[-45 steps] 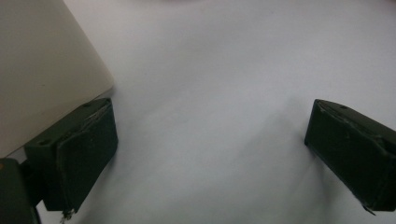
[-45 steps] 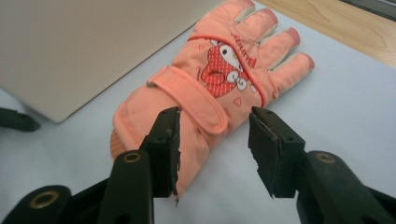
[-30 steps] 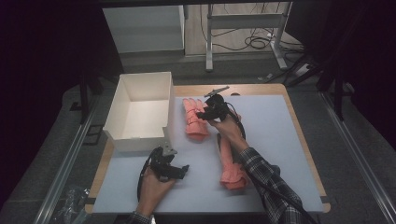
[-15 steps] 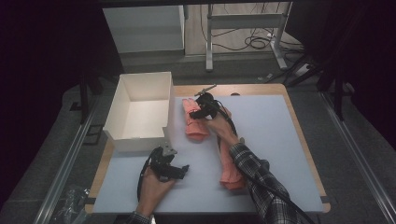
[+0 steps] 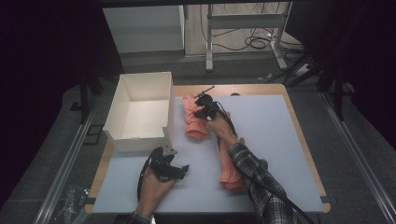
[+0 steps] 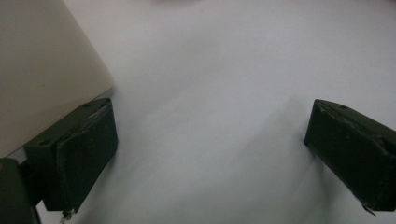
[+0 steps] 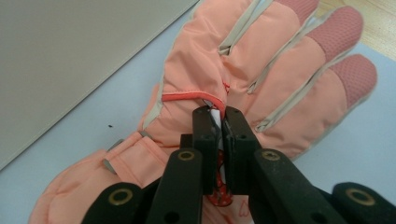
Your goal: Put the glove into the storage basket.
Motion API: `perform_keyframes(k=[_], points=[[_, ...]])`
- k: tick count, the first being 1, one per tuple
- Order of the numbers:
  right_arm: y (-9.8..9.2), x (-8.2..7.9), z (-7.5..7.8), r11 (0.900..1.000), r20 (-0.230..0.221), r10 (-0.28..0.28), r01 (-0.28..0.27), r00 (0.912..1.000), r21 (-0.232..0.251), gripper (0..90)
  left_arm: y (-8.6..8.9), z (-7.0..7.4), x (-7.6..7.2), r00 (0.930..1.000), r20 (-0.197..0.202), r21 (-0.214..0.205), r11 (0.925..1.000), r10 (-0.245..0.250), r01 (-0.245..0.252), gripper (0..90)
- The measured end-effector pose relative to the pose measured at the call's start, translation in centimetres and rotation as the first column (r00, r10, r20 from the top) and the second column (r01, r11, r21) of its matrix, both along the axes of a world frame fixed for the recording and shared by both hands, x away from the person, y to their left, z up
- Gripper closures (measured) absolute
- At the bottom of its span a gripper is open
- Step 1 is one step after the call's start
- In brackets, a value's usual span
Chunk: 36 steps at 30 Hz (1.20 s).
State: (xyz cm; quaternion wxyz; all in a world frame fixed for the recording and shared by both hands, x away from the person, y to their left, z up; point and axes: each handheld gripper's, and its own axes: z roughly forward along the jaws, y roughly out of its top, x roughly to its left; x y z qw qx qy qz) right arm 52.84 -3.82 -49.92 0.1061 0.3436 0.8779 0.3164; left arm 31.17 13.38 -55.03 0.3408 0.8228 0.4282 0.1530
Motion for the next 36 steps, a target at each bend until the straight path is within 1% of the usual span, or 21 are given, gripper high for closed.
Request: perform_keyframes(k=[4,8,11,15,21,26,31,36], points=[[-0.5,0.0,0.7,0.9996,-0.027,-0.003,0.003,0.9996,0.027,85.4,0.0,0.0,0.0,1.0000,-0.002,-0.003,1.0000,0.002,-0.002,2.5],[-0.9,-0.2,1.2,0.9993,-0.036,-0.006,0.008,0.9993,0.036,85.5,0.0,0.0,0.0,1.0000,0.000,0.000,1.0000,0.000,0.000,2.5],[-1.3,-0.5,1.8,0.9982,-0.043,0.003,0.000,0.9991,0.060,85.5,0.0,0.0,0.0,1.0000,0.000,0.001,1.0000,0.000,0.000,2.6],[-1.7,-0.7,2.8,0.9958,-0.051,0.011,-0.006,0.9986,0.091,85.4,0.0,0.0,0.0,1.0000,0.000,0.003,1.0000,-0.001,0.001,2.5],[-2.3,-1.4,4.6,0.9908,-0.050,0.033,-0.026,0.9982,0.133,85.4,0.0,0.0,0.0,1.0000,0.001,0.001,1.0000,-0.001,0.001,2.6],[-2.6,-2.2,5.7,0.9888,-0.046,0.054,-0.047,0.9974,0.141,85.3,0.0,0.0,0.0,1.0000,0.000,0.003,1.0000,-0.001,0.001,2.5],[-3.0,-2.9,6.3,0.9878,-0.048,0.066,-0.059,0.9967,0.144,85.3,0.0,0.0,0.0,1.0000,0.001,0.002,1.0000,-0.001,0.001,2.6],[-3.7,-3.7,7.1,0.9845,-0.043,0.080,-0.072,0.9959,0.160,85.2,0.0,0.0,0.0,1.0000,0.001,0.003,1.0000,-0.002,0.002,2.6]])
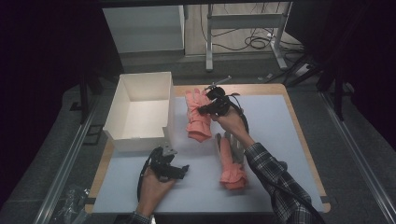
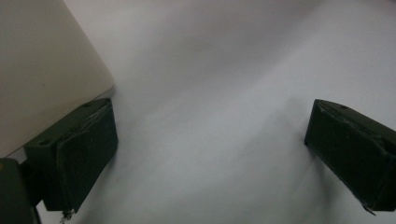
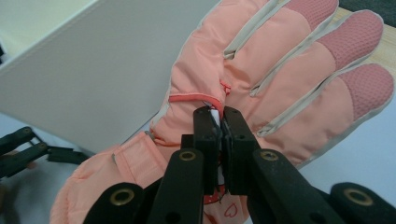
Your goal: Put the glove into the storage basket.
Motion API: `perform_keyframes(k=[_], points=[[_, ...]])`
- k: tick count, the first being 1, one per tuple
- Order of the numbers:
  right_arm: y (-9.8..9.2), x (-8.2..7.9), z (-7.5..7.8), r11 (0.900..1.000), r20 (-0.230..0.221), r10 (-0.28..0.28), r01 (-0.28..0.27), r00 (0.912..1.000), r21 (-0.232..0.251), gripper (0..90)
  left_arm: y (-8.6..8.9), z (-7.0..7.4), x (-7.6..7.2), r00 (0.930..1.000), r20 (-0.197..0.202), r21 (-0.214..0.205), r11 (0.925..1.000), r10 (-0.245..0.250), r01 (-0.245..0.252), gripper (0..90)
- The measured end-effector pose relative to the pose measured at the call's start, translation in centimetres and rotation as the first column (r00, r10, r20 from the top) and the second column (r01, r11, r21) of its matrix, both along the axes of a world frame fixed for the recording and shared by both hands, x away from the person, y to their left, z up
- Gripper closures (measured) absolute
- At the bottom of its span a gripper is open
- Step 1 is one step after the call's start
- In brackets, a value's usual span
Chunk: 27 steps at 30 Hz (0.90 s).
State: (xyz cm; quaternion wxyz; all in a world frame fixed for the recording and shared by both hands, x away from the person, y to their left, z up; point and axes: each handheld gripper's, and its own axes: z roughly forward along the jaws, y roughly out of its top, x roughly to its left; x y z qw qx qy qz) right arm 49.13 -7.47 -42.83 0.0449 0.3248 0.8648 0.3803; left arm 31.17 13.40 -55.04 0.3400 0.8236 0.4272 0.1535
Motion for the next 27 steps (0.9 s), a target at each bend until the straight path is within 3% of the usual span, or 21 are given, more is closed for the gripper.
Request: perform_keyframes(k=[12,27], points=[[-2.1,-2.5,2.0,0.9995,0.007,0.022,-0.022,0.9997,0.021,85.1,0.0,0.0,0.0,1.0000,0.003,0.002,1.0000,-0.001,0.001,2.6],[-6.3,-5.7,2.1,0.9985,-0.023,0.020,-0.019,0.9995,0.052,85.1,0.0,0.0,0.0,1.0000,0.002,-0.004,1.0000,0.004,-0.004,2.6]])
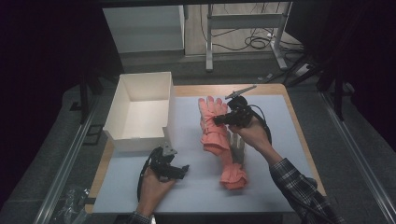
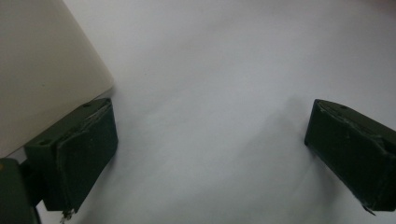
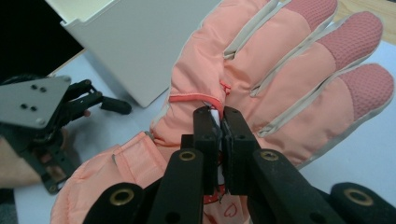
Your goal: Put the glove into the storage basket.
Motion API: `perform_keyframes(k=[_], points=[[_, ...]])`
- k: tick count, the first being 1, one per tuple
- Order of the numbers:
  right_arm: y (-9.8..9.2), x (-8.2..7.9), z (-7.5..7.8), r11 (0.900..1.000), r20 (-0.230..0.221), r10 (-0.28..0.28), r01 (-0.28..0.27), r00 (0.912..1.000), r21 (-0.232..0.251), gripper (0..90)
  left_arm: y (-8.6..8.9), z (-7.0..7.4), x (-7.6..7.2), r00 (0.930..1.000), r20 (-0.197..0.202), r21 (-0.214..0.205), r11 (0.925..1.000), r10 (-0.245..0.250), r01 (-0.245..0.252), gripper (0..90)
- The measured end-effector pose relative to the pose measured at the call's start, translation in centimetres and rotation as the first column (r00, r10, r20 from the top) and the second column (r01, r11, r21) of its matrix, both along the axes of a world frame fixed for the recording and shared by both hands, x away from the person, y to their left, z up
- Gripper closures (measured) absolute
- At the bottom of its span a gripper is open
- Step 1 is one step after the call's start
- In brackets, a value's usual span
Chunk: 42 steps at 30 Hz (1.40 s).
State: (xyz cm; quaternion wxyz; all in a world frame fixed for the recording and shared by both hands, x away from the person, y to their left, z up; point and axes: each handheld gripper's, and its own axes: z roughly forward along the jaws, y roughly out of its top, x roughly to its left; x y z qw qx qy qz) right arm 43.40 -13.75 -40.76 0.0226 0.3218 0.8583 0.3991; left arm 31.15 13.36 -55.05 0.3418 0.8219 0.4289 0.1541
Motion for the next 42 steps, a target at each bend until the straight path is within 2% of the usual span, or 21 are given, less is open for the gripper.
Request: perform_keyframes(k=[14,25,32,39,42], points=[[-2.9,-3.4,0.5,0.9999,-0.005,-0.010,0.010,0.9999,0.006,85.1,0.0,0.0,0.0,1.0000,0.000,0.002,1.0000,-0.001,0.001,2.6],[-5.3,-6.4,0.1,0.9990,0.010,-0.040,0.040,0.9992,-0.021,85.1,0.0,0.0,0.0,1.0000,-0.001,0.000,1.0000,0.000,0.000,2.6],[-6.0,-8.1,-1.5,0.9967,0.009,-0.064,0.065,0.9979,-0.049,84.9,0.0,0.0,0.0,1.0000,-0.001,-0.001,1.0000,0.000,0.000,2.5],[-5.9,-8.2,-3.7,0.9937,-0.002,-0.089,0.088,0.9960,-0.068,84.4,0.0,0.0,0.0,1.0000,-0.001,0.000,1.0000,0.000,0.000,2.6],[-5.7,-8.3,-4.3,0.9918,0.007,-0.100,0.100,0.9950,-0.079,83.8,0.0,0.0,0.0,1.0000,-0.001,0.000,1.0000,0.001,-0.001,2.6]])
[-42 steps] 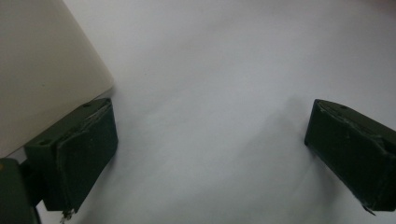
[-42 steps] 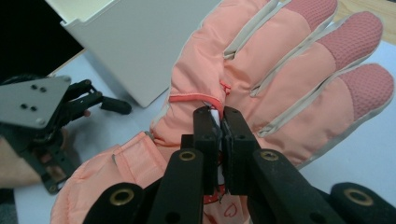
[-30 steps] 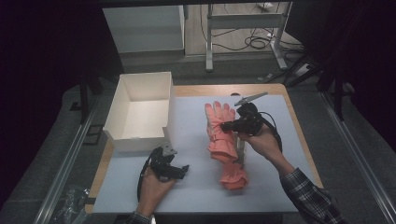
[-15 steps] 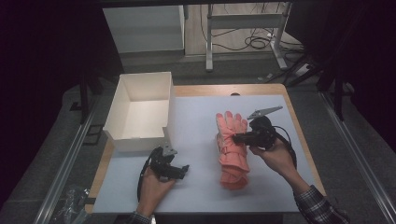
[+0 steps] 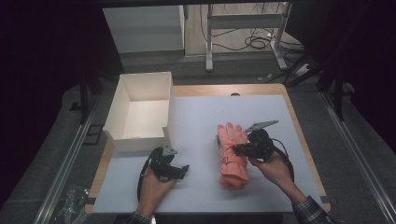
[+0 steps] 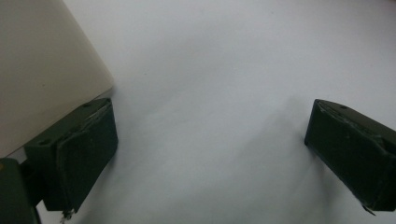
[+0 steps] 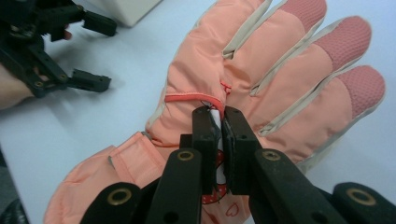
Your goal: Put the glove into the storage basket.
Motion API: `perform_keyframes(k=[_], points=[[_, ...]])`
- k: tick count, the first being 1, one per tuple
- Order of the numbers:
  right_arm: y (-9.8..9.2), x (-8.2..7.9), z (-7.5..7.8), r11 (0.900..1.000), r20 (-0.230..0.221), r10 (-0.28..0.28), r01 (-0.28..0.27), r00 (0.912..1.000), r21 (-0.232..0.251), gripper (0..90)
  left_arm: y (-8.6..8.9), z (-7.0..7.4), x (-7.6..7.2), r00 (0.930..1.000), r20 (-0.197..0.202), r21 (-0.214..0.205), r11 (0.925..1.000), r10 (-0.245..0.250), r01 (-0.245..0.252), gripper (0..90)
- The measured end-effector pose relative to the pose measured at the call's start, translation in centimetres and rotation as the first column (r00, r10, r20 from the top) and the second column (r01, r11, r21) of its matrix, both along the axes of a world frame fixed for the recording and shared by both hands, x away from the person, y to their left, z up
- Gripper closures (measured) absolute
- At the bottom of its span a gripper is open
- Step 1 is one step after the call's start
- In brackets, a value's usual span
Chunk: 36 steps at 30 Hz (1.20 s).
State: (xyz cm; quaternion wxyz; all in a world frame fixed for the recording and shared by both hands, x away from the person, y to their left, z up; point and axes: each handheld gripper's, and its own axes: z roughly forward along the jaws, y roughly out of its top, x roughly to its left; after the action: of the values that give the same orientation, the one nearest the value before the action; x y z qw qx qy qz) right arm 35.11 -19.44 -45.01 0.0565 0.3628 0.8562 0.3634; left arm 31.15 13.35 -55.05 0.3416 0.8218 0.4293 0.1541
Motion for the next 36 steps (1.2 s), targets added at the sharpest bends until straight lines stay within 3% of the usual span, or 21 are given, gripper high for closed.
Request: perform_keyframes(k=[7,13,18,19,23,30,36], points=[[0.6,-0.5,-1.2,0.9982,0.046,-0.014,0.016,0.9989,-0.058,81.6,0.0,0.0,0.0,1.0000,-0.003,0.002,1.0000,-0.002,0.002,2.6],[0.5,-0.7,-2.1,0.9982,0.051,-0.018,0.021,0.9985,-0.056,79.6,0.0,0.0,0.0,1.0000,-0.002,-0.001,1.0000,0.001,-0.001,2.6],[0.3,-0.8,-1.8,0.9984,0.067,-0.008,0.011,0.9978,-0.056,71.5,0.0,0.0,0.0,1.0000,0.000,0.001,1.0000,-0.001,0.001,2.6],[0.2,-0.8,-1.4,0.9990,0.074,-0.005,0.008,0.9973,-0.044,65.4,0.0,0.0,0.0,1.0000,-0.001,0.003,1.0000,-0.003,0.003,2.6],[-0.1,-1.1,-0.4,0.9997,0.107,0.003,-0.001,0.9942,-0.026,59.9,0.0,0.0,0.0,1.0000,0.000,0.000,1.0000,-0.001,0.001,2.6],[-2.0,-1.3,1.1,0.9999,0.166,-0.012,0.011,0.9860,0.003,52.0,0.0,0.0,0.0,1.0000,-0.001,0.000,1.0000,0.000,0.000,2.6],[-4.7,-1.2,0.5,0.9981,0.166,-0.062,0.061,0.9842,0.013,54.1,0.0,0.0,0.0,1.0000,-0.002,-0.002,1.0000,0.002,-0.002,2.6]])
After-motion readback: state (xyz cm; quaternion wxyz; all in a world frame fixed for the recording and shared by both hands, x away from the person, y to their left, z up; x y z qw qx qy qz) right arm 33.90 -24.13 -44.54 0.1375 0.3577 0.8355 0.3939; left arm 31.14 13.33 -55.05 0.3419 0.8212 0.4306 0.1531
